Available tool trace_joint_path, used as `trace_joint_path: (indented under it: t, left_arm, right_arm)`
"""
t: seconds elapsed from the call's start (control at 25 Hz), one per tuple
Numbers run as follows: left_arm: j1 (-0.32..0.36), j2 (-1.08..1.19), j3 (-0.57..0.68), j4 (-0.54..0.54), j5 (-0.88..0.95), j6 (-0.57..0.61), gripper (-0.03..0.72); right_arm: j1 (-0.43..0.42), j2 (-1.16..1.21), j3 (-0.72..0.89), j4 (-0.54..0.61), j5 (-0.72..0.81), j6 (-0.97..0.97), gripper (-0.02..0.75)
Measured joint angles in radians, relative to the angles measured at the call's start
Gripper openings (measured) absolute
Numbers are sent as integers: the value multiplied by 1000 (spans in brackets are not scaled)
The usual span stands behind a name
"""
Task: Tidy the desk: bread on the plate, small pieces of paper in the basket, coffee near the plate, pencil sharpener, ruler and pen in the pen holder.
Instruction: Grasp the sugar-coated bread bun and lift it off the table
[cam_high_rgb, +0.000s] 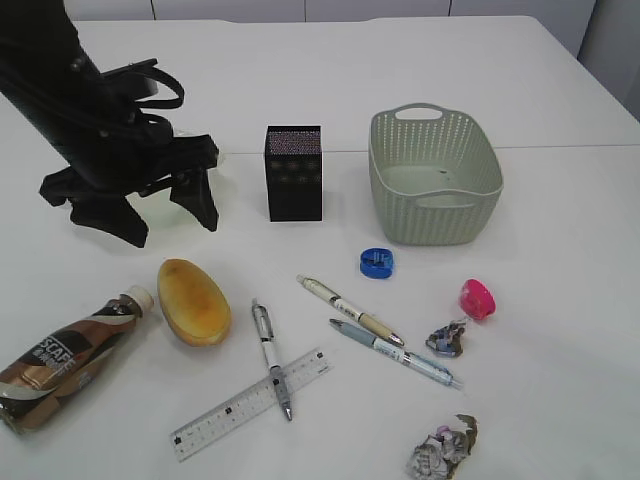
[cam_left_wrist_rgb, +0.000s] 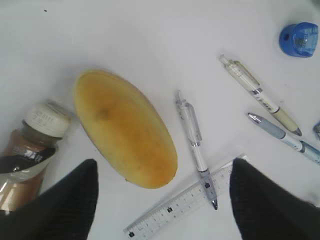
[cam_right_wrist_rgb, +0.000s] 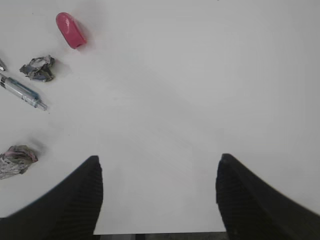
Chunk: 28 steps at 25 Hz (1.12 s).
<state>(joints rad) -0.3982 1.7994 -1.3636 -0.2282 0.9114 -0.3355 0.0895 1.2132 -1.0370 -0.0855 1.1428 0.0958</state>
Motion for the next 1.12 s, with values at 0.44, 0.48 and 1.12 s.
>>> trace_joint_path:
  t: [0.44,0.48,1.12]
  left_arm:
    - [0,74,0,-16,-10,0,599]
    - [0,81,0,-18,-10,0,599]
    - [0,169,-7,-2,-6,-1,599]
  right_arm:
    - [0,0,0,2,0,0,517]
    - [0,0,0,2,0,0,517]
    - [0,0,0,3,-1,0,517]
